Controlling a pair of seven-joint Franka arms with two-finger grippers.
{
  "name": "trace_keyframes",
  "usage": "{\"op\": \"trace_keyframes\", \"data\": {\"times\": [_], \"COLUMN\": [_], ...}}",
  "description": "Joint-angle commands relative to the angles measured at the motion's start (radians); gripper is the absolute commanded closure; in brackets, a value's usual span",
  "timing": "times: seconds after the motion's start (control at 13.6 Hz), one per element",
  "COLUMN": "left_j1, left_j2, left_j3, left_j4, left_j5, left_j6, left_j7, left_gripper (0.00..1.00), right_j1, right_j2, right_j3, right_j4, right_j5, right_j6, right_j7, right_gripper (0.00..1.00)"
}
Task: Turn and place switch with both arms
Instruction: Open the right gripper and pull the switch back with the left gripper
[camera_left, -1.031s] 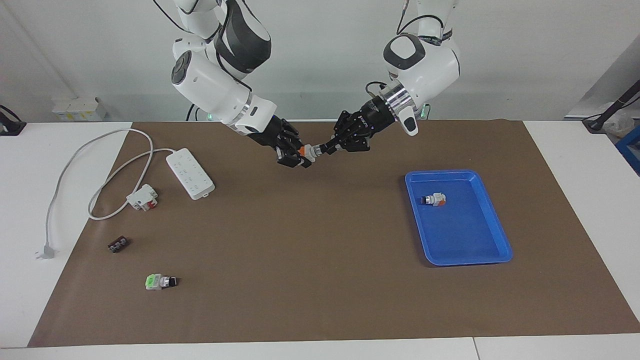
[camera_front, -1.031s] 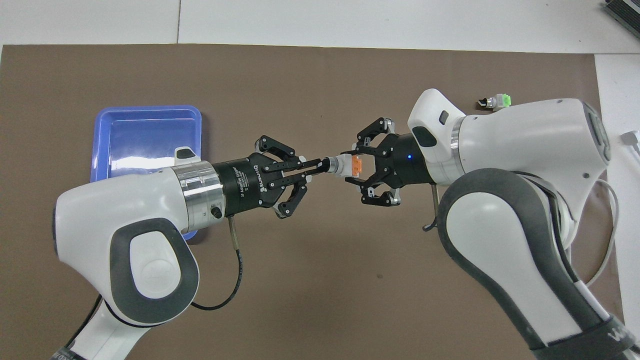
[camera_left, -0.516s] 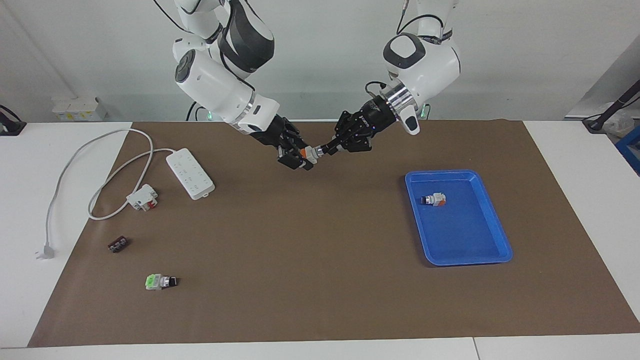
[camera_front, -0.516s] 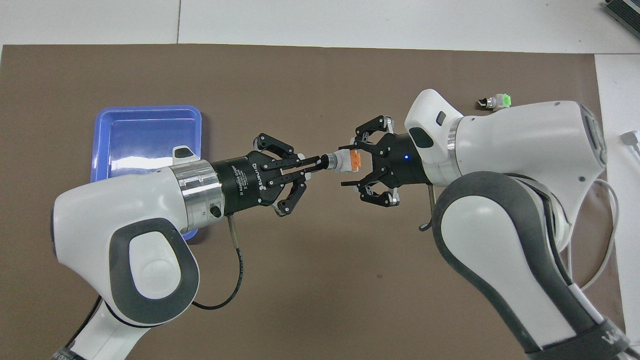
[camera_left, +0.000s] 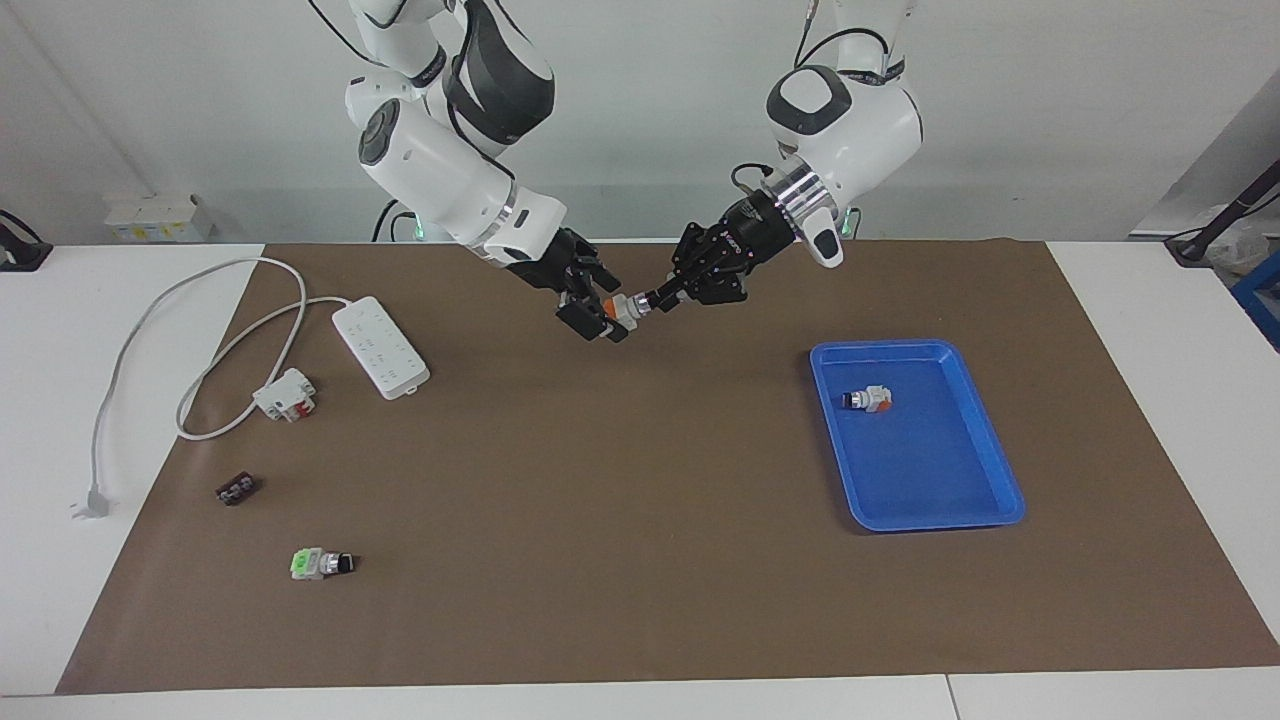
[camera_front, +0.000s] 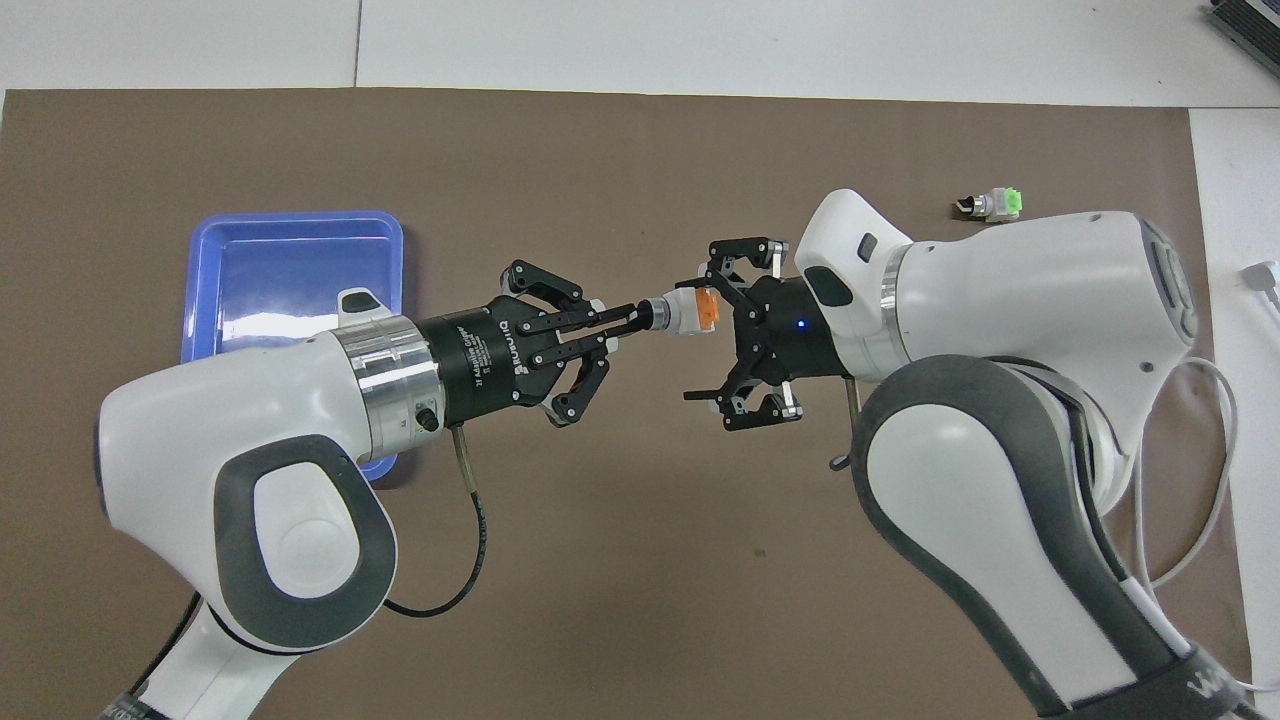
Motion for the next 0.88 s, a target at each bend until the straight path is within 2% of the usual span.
{"op": "trace_keyframes", "data": {"times": [0.0,0.29,0.52,0.81], "left_j1": [-0.01,0.008,0.065,0.165], "left_j2": [0.012,0.014,0.014,0.012], "left_j3": [0.011,0.011,0.012,0.012], "left_j4": [0.011,0.006,-0.006,-0.004], "left_j5": [0.141,0.3,0.457,0.598], "left_j6": [0.027,0.016,0.004,-0.088], "left_j7": [-0.023,0.029,0.092,0.35], "left_gripper": [1.0,1.0,1.0,1.0], "right_j1": [0.0,0.0,-0.021,-0.04], "right_j2": [-0.037,-0.037,-0.032,-0.031], "right_j3": [0.0,0.0,-0.003,-0.012], "right_j4": [-0.042,-0.045,-0.039,-0.019], "right_j5": [0.024,0.024,0.023,-0.08], "right_j6": [0.01,0.01,0.009,0.012], "right_j7": [0.001,0.001,0.0,0.047], "right_gripper": [0.0,0.0,0.0,0.0]}}
